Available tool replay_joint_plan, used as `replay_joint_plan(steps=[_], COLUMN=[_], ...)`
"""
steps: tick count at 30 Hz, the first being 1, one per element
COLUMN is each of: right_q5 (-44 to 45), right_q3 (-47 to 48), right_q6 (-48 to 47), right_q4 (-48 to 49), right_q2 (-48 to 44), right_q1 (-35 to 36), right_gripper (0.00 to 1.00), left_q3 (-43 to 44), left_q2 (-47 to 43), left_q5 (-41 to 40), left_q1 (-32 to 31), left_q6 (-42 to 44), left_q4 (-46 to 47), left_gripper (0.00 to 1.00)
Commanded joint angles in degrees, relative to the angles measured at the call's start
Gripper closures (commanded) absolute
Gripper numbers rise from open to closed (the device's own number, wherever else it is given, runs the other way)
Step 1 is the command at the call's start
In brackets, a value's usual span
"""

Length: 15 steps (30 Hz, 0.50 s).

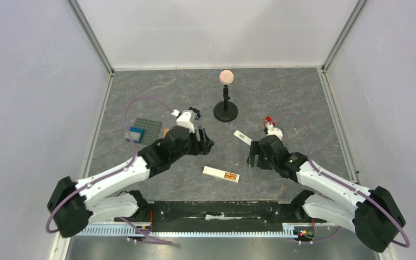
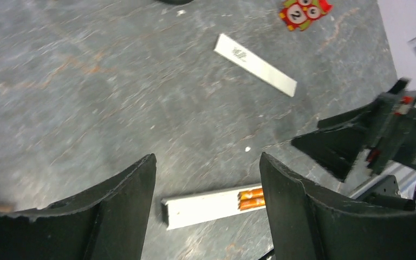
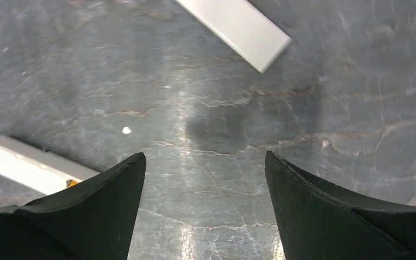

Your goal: Load the batteries into the remote control

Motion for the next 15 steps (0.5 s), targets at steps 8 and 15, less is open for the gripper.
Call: replay_joint_plan(steps=[8, 15], right_q5=[1.8, -0.2], right_q3=[-9.8, -10.3], right_q6=[21.3, 18.4], right_q4=[10.1, 14.1], right_q2=[-6.3, -2.5], right_q1=[-8.2, -13.8], right_gripper=[0.19, 0.23], left_q3=[14.0, 22.4], left_q2=[27.9, 44.1], left_q5=[13.7, 16.0], left_q1=[1.8, 3.8], left_q6=[5.2, 0.5], left_q4=[21.9, 26.4], left_gripper=[0.29, 0.33])
